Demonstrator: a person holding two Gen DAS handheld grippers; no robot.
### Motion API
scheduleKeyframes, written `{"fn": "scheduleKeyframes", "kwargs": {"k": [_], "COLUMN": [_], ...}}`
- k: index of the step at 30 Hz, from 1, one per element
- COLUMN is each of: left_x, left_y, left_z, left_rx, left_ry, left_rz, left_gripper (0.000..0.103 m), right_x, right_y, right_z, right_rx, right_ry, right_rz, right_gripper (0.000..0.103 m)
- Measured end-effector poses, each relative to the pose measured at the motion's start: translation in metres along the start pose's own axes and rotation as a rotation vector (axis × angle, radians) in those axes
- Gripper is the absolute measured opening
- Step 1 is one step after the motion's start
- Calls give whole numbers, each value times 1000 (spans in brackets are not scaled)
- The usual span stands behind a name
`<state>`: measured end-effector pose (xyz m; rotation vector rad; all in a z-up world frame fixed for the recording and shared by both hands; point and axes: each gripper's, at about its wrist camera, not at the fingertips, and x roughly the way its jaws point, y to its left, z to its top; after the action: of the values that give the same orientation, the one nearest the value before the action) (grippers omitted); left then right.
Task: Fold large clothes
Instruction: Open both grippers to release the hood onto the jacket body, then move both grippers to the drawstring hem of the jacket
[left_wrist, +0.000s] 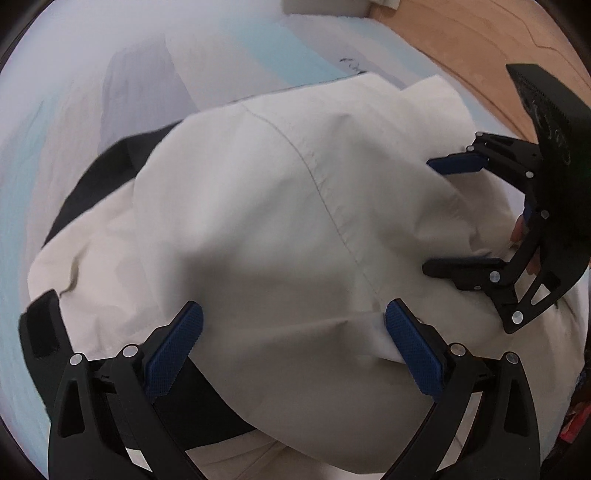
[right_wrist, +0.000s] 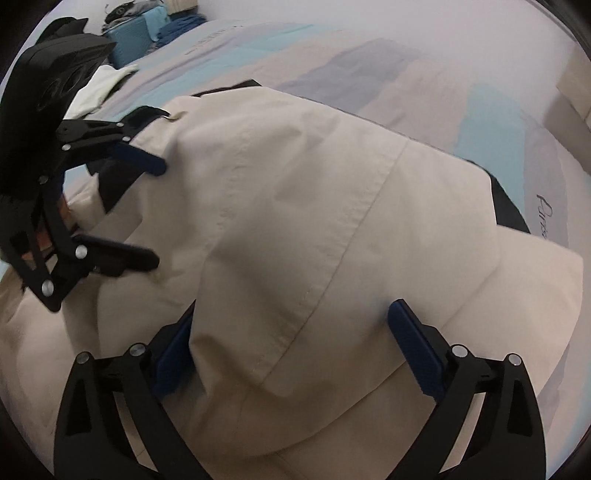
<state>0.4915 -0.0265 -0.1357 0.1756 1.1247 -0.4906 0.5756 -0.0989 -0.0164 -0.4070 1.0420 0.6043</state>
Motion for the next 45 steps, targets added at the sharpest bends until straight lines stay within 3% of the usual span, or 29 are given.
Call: {"fn": "scheduleKeyframes", "kwargs": {"k": [5,12,16,19,24,30,37,45], "left_x": [-1,-37,-55,-68,-108,-159,-208,-233], "left_y": [-2,-12,-16,-17,-23,-34,-52,-77], "left_z": [-1,-17,-33,-44,-74,-100,-140,-172], "left_rx": [-30,-88,-123,-144,-178,-214,-291,-278], "left_ry": [-28,-99,-89,-74,-70,-87,-61,-51], "left_rz": [8,58,88,102,124,158,175,193], "left_gripper": [97,97,97,97,97,96,94,95], "right_x": [4,-33,-59,-79,-111,-168,-226,-266], "right_y": [3,17,35,37,31,29,50,81], "right_z": [3,-6,-19,-33,-58,-95,-121,-138], "right_rx": [47,160,163,215,335,465,464,432], "right_ry": [-19,-48,-76,-81,-36,14,27,-33], "right_rz": [-26,-100,-208,-212,-205,-257,-314,-257], "right_gripper": [95,95,95,95,95,95,95,95]}}
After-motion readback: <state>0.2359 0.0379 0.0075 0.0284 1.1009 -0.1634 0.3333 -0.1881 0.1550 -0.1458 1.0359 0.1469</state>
